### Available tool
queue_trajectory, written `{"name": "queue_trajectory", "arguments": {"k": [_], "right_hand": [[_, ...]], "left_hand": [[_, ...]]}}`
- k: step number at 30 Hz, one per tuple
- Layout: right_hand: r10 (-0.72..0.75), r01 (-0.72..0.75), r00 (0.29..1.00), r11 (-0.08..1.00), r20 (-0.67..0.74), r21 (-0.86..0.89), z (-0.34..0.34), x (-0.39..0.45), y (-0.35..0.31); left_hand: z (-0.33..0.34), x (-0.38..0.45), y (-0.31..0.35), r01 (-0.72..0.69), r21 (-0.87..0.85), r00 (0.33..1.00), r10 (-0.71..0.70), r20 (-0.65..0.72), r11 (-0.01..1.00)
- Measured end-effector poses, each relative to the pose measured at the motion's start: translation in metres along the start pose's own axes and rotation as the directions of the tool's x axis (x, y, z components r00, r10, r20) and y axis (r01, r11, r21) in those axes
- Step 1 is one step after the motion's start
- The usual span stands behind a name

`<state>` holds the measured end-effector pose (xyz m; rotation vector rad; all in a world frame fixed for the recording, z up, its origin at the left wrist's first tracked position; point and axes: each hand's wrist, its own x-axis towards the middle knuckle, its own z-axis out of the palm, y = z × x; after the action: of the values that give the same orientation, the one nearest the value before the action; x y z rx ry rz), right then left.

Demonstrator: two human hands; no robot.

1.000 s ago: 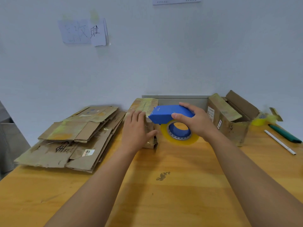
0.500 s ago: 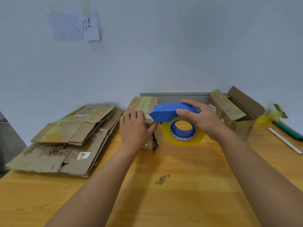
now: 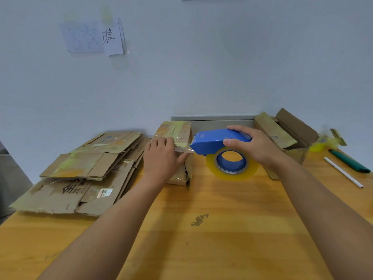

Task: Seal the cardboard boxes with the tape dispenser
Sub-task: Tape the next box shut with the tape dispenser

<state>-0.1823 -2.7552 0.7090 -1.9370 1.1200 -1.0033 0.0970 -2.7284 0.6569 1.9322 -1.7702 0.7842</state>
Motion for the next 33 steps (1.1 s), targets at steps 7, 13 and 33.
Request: {"name": "queue_trajectory", "arguments": {"k": [7,13,33], "right_hand": [[0.013,-0.01,0.999,0.998,0.044,-0.066,-0.009,-0.005,0.002],[0.009,-0.004,0.998,0.997,0.065,-0.076,-0.017,-0.009,0.0],[0.141,-0.083,0.98,0.929,0.139,-0.361,0.001,0.02,-0.03]], "left_hand": [[-0.002,-0.001,0.0,-0.025,-0.012,0.999,0.025,0.03,1.0],[-0.008,-0.001,0.0,-0.032,-0.006,0.999,0.032,0.03,0.999],[-0.017,0.018,0.013,0.12,-0.113,0.979,-0.099,0.176,0.986]]}}
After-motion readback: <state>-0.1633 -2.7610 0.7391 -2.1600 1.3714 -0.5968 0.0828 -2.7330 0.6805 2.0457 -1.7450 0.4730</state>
